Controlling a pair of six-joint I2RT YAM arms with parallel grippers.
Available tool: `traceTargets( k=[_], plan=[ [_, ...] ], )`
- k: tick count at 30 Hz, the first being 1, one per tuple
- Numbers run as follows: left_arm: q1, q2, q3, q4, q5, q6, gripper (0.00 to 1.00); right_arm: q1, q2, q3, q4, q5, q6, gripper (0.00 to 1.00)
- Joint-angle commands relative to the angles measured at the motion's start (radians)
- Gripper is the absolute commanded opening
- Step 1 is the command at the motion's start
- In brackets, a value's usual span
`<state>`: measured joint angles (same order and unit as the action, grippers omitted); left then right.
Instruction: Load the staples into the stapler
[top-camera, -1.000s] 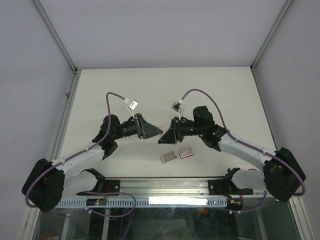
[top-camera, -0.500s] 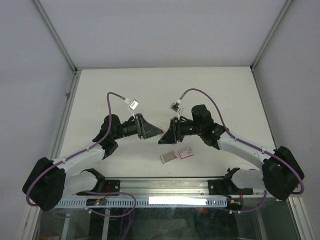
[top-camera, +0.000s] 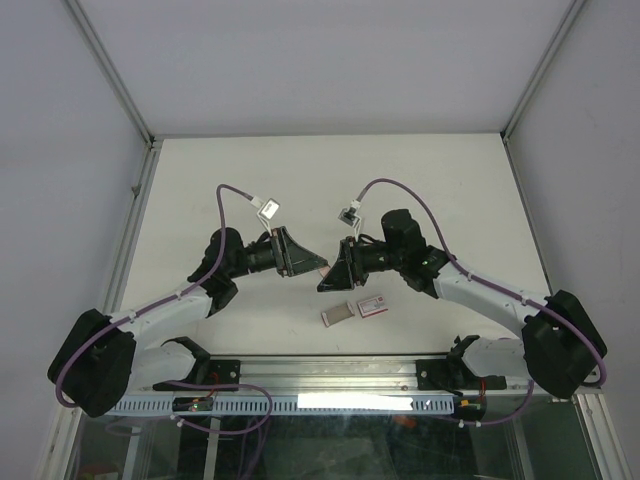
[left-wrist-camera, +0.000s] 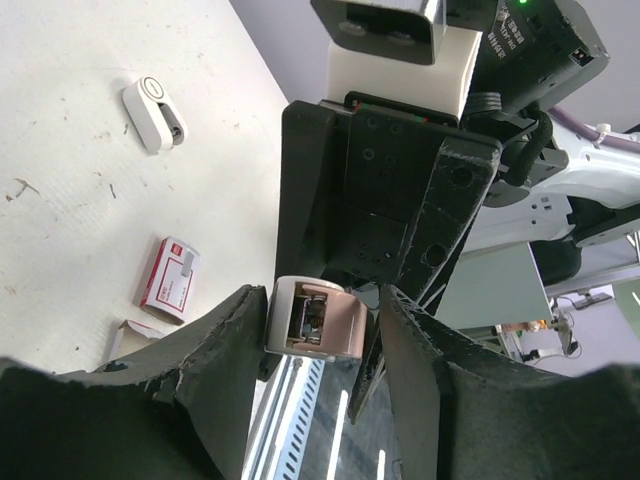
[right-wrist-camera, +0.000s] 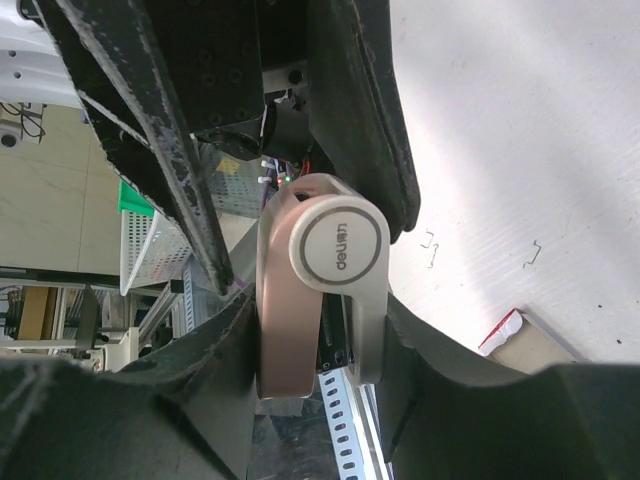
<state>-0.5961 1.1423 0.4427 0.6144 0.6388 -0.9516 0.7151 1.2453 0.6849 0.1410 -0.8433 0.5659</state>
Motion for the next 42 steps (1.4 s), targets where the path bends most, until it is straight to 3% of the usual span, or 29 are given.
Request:
traceTargets(
  k=[1,7,16,18,22,24,27,29,31,34,39,40,41,42],
  plan=[
    [-0.007,0.009,0.046,0.064,0.034,-0.014,0.5,0.0,-0.004,0.046,0.018,-0.03,-0.011,0.0],
    [-0.008,0.024,0.042,0.098,0.057,-0.034,0.42,-0.001,-0.009,0.043,0.029,-0.027,-0.004,0.0],
    [-0.02,0.037,0.035,0.122,0.072,-0.041,0.49,-0.002,-0.016,0.039,0.038,-0.018,0.002,0.0],
    [-0.02,0.036,0.032,0.126,0.072,-0.041,0.43,-0.002,-0.018,0.039,0.04,-0.018,0.003,0.0],
    [-0.02,0.032,0.026,0.14,0.074,-0.052,0.21,-0.002,-0.02,0.035,0.042,-0.004,0.003,0.0],
    [-0.021,0.028,0.02,0.151,0.069,-0.059,0.12,-0.002,-0.018,0.031,0.048,-0.001,0.009,0.11],
    [-0.02,0.023,0.011,0.158,0.055,-0.064,0.05,-0.002,-0.024,0.016,0.081,-0.015,0.032,0.47],
    [-0.021,0.022,0.007,0.168,0.046,-0.068,0.03,-0.002,-0.029,0.003,0.11,-0.027,0.047,0.63],
    [-0.02,0.022,0.008,0.179,0.042,-0.072,0.03,-0.002,-0.034,-0.009,0.133,-0.043,0.06,0.71],
    [-0.02,0.025,0.009,0.189,0.04,-0.078,0.02,-0.002,-0.035,-0.02,0.145,-0.05,0.069,0.75],
    [-0.021,0.028,0.007,0.189,0.039,-0.076,0.02,-0.002,-0.041,-0.03,0.151,-0.044,0.083,0.75],
    [-0.02,0.026,0.007,0.188,0.037,-0.076,0.02,-0.002,-0.042,-0.03,0.152,-0.04,0.085,0.69],
    [-0.02,0.027,0.006,0.187,0.036,-0.077,0.02,-0.002,-0.043,-0.029,0.151,-0.036,0.087,0.5],
    [-0.021,0.026,0.005,0.187,0.034,-0.078,0.02,-0.002,-0.042,-0.028,0.148,-0.027,0.09,0.19]
  ],
)
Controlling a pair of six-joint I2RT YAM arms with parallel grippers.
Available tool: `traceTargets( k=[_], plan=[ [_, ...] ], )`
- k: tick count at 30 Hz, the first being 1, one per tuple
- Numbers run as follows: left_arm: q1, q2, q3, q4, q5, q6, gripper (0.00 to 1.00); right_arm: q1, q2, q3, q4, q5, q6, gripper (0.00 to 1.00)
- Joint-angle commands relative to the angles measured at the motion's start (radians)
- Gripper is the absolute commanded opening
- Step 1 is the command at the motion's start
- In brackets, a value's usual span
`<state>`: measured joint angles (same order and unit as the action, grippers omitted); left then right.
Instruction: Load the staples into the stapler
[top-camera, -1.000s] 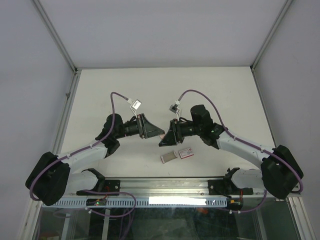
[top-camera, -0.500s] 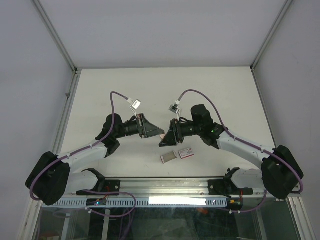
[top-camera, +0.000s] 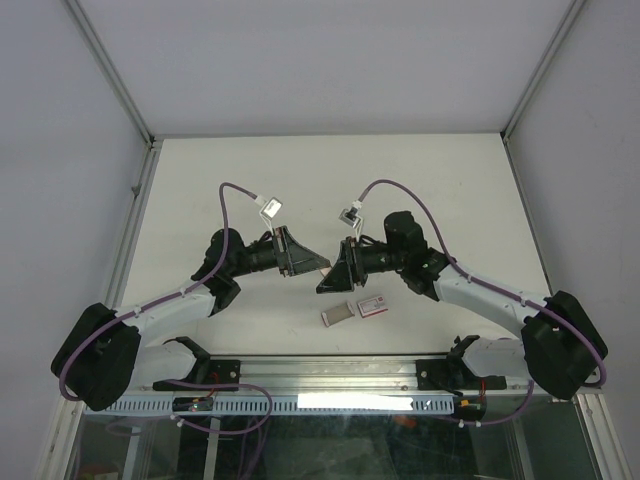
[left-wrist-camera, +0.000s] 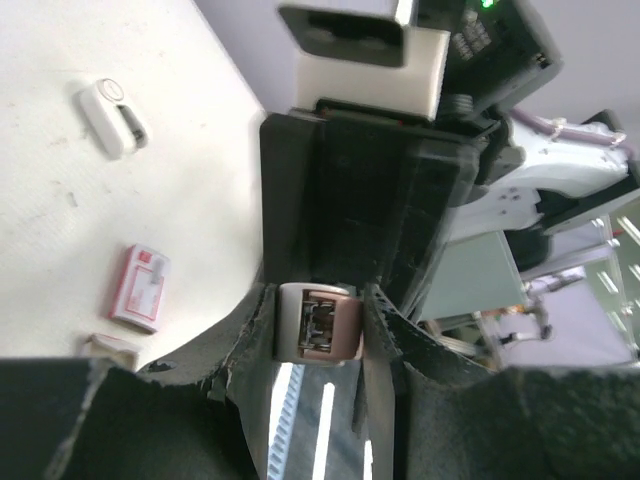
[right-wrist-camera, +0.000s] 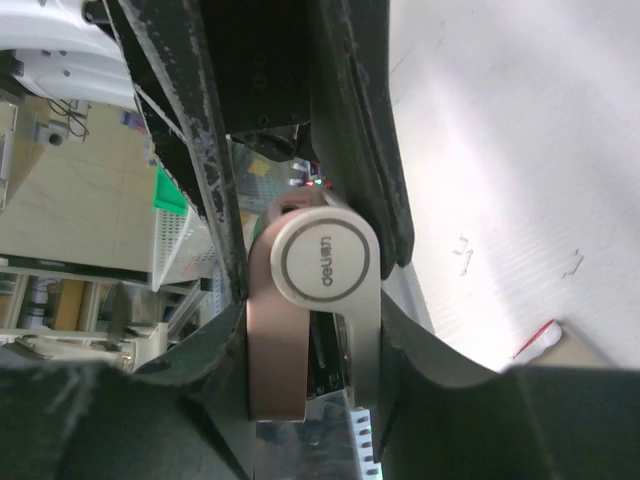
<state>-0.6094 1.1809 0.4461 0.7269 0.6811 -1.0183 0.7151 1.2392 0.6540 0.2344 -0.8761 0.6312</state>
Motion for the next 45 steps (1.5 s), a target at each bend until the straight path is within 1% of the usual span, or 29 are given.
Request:
traceTargets(
  k=[1,5,8,9,10,11,12,13,14,15,19,20,21,22,23,24,29,30,31,32,33,34,35,37,41,43,45],
  plan=[
    [-0.007,-0.014,0.001,0.075,-0.009,-0.012,0.02,-0.003,-0.035,0.006,0.038,0.023,0.024,0.0],
    [-0.007,-0.017,0.0,0.072,-0.012,-0.009,0.02,-0.003,-0.023,0.003,0.027,0.052,0.032,0.0],
    [-0.007,-0.024,-0.003,0.067,-0.021,-0.011,0.01,-0.003,-0.018,0.005,0.031,0.043,0.038,0.0],
    [-0.007,-0.029,-0.004,0.063,-0.028,-0.01,0.0,-0.003,-0.015,0.01,0.03,0.032,0.04,0.02],
    [-0.007,-0.036,-0.006,0.058,-0.04,-0.01,0.0,-0.002,-0.012,0.015,0.025,0.025,0.041,0.22],
    [-0.007,-0.043,-0.009,0.056,-0.05,-0.007,0.0,-0.003,-0.014,0.015,0.025,0.022,0.044,0.48],
    [-0.007,-0.049,-0.012,0.053,-0.061,-0.004,0.0,-0.002,-0.018,0.012,0.03,0.021,0.048,0.65],
    [-0.006,-0.053,-0.013,0.044,-0.074,0.0,0.0,-0.003,-0.024,0.01,0.032,0.025,0.049,0.76],
    [-0.007,-0.059,-0.012,0.031,-0.083,0.005,0.0,-0.004,-0.03,0.009,0.032,0.028,0.05,0.81],
    [-0.007,-0.062,-0.012,0.019,-0.092,0.007,0.0,-0.004,-0.036,0.005,0.031,0.028,0.05,0.83],
    [-0.007,-0.064,-0.016,0.019,-0.103,0.0,0.0,-0.013,-0.055,-0.006,0.034,0.041,0.061,0.84],
    [-0.007,-0.064,-0.016,0.021,-0.103,-0.001,0.0,-0.016,-0.059,-0.013,0.039,0.043,0.064,0.83],
    [-0.007,-0.063,-0.017,0.021,-0.103,-0.002,0.0,-0.019,-0.064,-0.018,0.049,0.042,0.071,0.76],
    [-0.007,-0.063,-0.016,0.022,-0.103,-0.003,0.0,-0.021,-0.068,-0.025,0.062,0.043,0.078,0.52],
    [-0.007,-0.063,-0.016,0.022,-0.103,-0.005,0.0,-0.024,-0.073,-0.03,0.069,0.048,0.087,0.1],
    [-0.007,-0.063,-0.018,0.023,-0.103,-0.004,0.0,-0.027,-0.076,-0.034,0.071,0.06,0.093,0.0],
    [-0.007,-0.065,-0.02,0.027,-0.103,-0.008,0.0,-0.029,-0.084,-0.044,0.091,0.057,0.106,0.0],
    [-0.007,-0.064,-0.02,0.028,-0.103,-0.008,0.0,-0.031,-0.081,-0.042,0.091,0.051,0.108,0.03],
    [-0.007,-0.064,-0.02,0.029,-0.104,-0.009,0.0,-0.031,-0.079,-0.04,0.091,0.045,0.109,0.22],
    [-0.007,-0.065,-0.021,0.029,-0.106,-0.011,0.0,-0.031,-0.079,-0.04,0.092,0.046,0.11,0.46],
    [-0.007,-0.066,-0.021,0.029,-0.108,-0.011,0.0,-0.032,-0.081,-0.041,0.093,0.047,0.11,0.62],
    [-0.007,-0.067,-0.021,0.029,-0.11,-0.013,0.0,-0.032,-0.086,-0.042,0.093,0.051,0.111,0.73],
    [-0.006,-0.066,-0.021,0.031,-0.111,-0.012,0.0,-0.034,-0.09,-0.041,0.088,0.056,0.11,0.79],
    [-0.006,-0.065,-0.021,0.029,-0.115,-0.014,0.0,-0.04,-0.101,-0.039,0.076,0.072,0.109,0.82],
    [-0.007,-0.059,-0.018,0.03,-0.111,-0.017,0.0,-0.053,-0.126,-0.047,0.062,0.111,0.107,0.83],
    [-0.007,-0.057,-0.018,0.031,-0.106,-0.017,0.0,-0.062,-0.133,-0.05,0.064,0.121,0.11,0.81],
    [-0.007,-0.056,-0.018,0.03,-0.105,-0.016,0.0,-0.065,-0.135,-0.048,0.073,0.119,0.115,0.75]
  ],
)
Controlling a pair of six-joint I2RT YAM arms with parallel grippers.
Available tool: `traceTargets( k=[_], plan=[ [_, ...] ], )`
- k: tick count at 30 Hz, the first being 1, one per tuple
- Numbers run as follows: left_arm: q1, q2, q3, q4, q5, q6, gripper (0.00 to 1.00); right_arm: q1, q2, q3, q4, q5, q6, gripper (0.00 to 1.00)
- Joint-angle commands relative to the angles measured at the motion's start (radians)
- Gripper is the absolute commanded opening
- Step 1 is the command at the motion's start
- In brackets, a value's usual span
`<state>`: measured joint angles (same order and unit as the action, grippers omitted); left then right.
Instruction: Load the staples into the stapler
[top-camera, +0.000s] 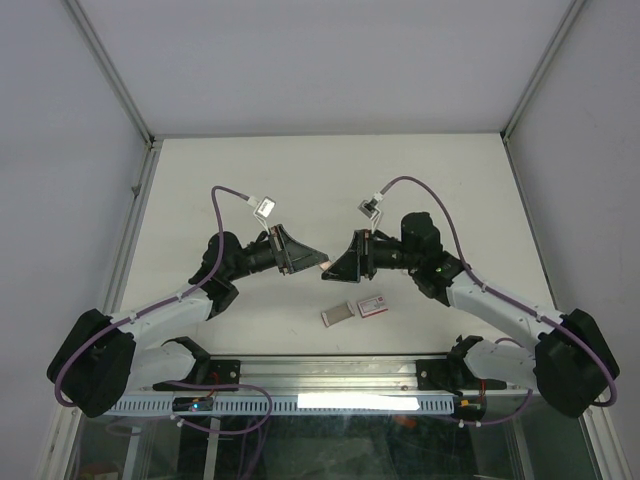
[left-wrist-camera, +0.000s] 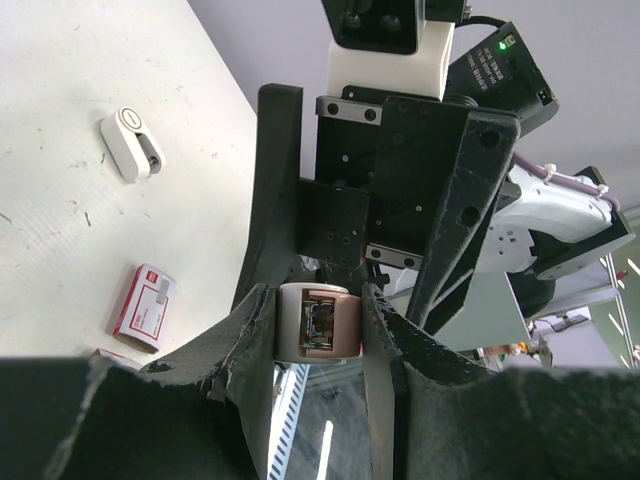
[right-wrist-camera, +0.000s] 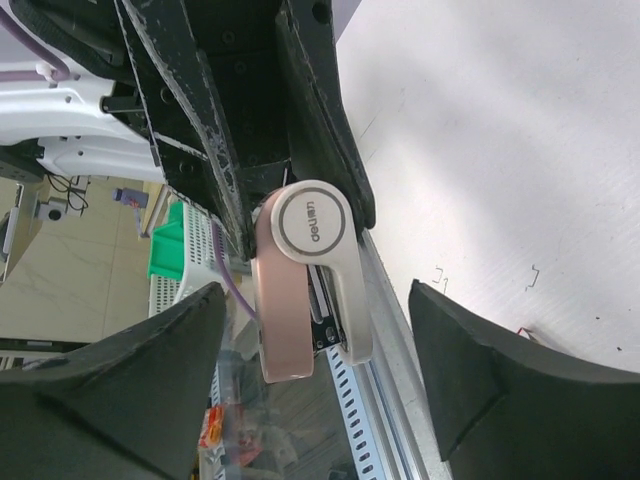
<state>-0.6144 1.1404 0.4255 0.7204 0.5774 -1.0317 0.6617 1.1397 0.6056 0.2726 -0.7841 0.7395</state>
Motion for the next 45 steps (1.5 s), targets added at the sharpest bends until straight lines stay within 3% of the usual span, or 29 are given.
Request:
traceTargets(
  k=[1,5,11,12,14,15,17,19,21,23,28,32,37,45],
  plan=[
    [-0.002,-0.014,0.003,0.035,-0.001,-0.001,0.0,-0.011,-0.033,0.002,0.04,0.023,0.01,0.71],
    [-0.002,-0.01,0.002,0.034,-0.001,-0.001,0.0,-0.011,-0.017,0.015,0.044,0.001,0.013,0.56],
    [-0.001,-0.006,0.006,0.043,-0.004,-0.001,0.0,-0.01,0.007,0.016,0.048,-0.073,0.002,0.59],
    [-0.002,-0.005,0.007,0.042,-0.004,-0.001,0.0,-0.009,0.007,0.016,0.048,-0.081,-0.001,0.51],
    [-0.002,-0.002,0.007,0.043,-0.004,0.003,0.0,-0.01,0.002,0.015,0.043,-0.075,-0.004,0.07],
    [-0.002,0.0,0.008,0.039,-0.004,0.008,0.02,-0.01,-0.005,0.015,0.031,-0.054,-0.006,0.0],
    [-0.001,-0.004,0.011,0.012,-0.017,0.024,0.21,-0.011,-0.028,0.014,0.001,-0.009,-0.02,0.0],
    [0.004,-0.025,0.022,-0.06,-0.05,0.06,0.57,-0.013,-0.055,0.022,-0.061,0.056,-0.047,0.0],
    [0.029,-0.064,0.037,-0.16,-0.099,0.112,0.85,-0.026,-0.086,0.036,-0.166,0.154,-0.089,0.0],
    [0.075,-0.119,0.042,-0.26,-0.158,0.154,0.96,-0.046,-0.115,0.06,-0.318,0.313,-0.132,0.0],
    [0.239,-0.205,0.049,-0.445,-0.193,0.217,0.99,-0.129,-0.131,0.116,-0.724,0.84,-0.184,0.0],
    [0.281,-0.209,0.078,-0.568,-0.246,0.295,0.99,-0.216,-0.137,0.091,-0.831,1.111,-0.212,0.0],
    [0.311,-0.2,0.066,-0.615,-0.397,0.347,0.99,-0.363,-0.069,0.068,-0.803,1.128,-0.244,0.0],
    [0.323,-0.183,0.006,-0.566,-0.63,0.369,0.99,-0.398,0.094,0.084,-0.733,1.125,-0.254,0.0]
  ],
)
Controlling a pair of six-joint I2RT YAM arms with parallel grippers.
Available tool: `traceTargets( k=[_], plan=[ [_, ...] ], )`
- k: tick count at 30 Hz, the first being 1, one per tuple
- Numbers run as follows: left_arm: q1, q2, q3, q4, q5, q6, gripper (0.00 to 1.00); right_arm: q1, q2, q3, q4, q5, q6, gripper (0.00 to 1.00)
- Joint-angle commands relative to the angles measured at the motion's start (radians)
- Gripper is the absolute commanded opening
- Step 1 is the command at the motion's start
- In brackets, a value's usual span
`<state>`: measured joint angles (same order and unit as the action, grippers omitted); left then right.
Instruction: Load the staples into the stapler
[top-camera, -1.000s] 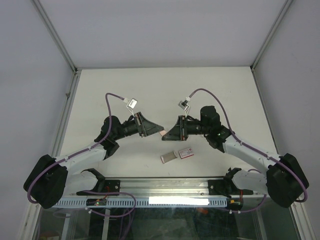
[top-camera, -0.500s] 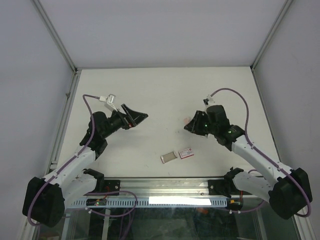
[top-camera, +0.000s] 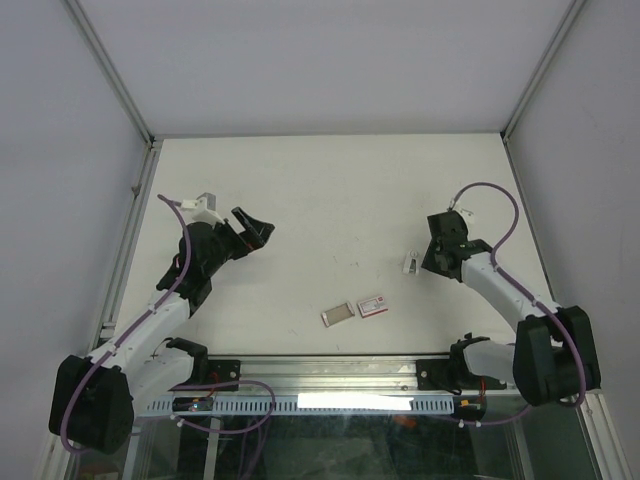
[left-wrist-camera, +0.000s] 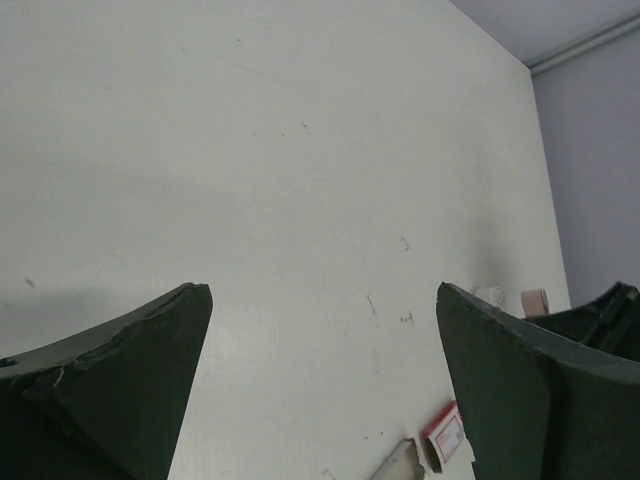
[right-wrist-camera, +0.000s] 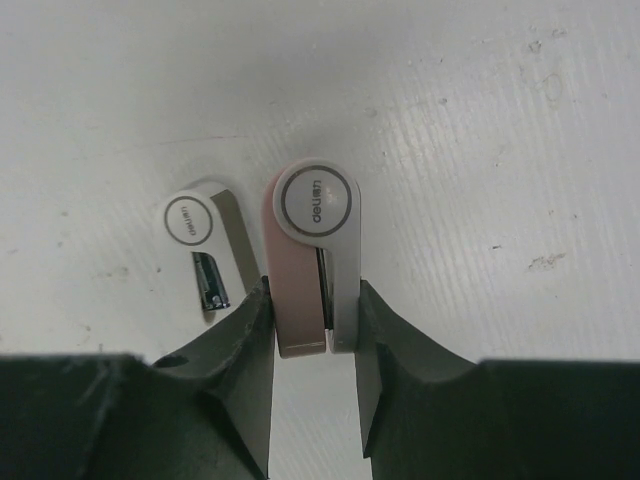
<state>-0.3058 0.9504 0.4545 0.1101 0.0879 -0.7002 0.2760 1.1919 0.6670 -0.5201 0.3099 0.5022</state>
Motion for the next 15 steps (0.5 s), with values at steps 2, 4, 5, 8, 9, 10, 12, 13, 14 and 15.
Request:
traceTargets(
  k=[2,4,5,8,9,10,12,13,14,15],
  plan=[
    [0.017,0.01,-0.034,0.063,-0.15,0.035,0.99,-0.016,0.044,0.023,0.062,0.029,-0.016,0.0],
    [0.019,0.011,-0.04,0.077,-0.152,0.033,0.99,-0.028,0.042,0.018,0.068,0.016,-0.019,0.0],
    [0.018,0.013,-0.042,0.079,-0.152,0.034,0.99,-0.037,0.048,0.018,0.07,0.0,-0.025,0.0],
    [0.018,0.016,-0.041,0.079,-0.162,0.041,0.99,-0.065,0.088,0.033,0.054,-0.046,-0.034,0.0],
    [0.019,0.016,-0.04,0.075,-0.17,0.044,0.99,-0.072,0.105,0.037,0.048,-0.056,-0.034,0.0],
    [0.019,0.015,-0.038,0.074,-0.177,0.046,0.99,-0.077,0.122,0.04,0.045,-0.065,-0.034,0.01],
    [0.02,0.017,-0.037,0.075,-0.193,0.056,0.99,-0.082,0.136,0.044,0.046,-0.082,-0.034,0.13],
    [0.022,0.024,-0.035,0.074,-0.204,0.065,0.99,-0.083,0.141,0.044,0.048,-0.089,-0.034,0.19],
    [0.023,0.036,-0.033,0.076,-0.219,0.07,0.99,-0.084,0.142,0.043,0.053,-0.094,-0.033,0.27],
    [0.028,0.048,-0.032,0.078,-0.229,0.073,0.99,-0.084,0.142,0.043,0.057,-0.099,-0.031,0.34]
  ],
)
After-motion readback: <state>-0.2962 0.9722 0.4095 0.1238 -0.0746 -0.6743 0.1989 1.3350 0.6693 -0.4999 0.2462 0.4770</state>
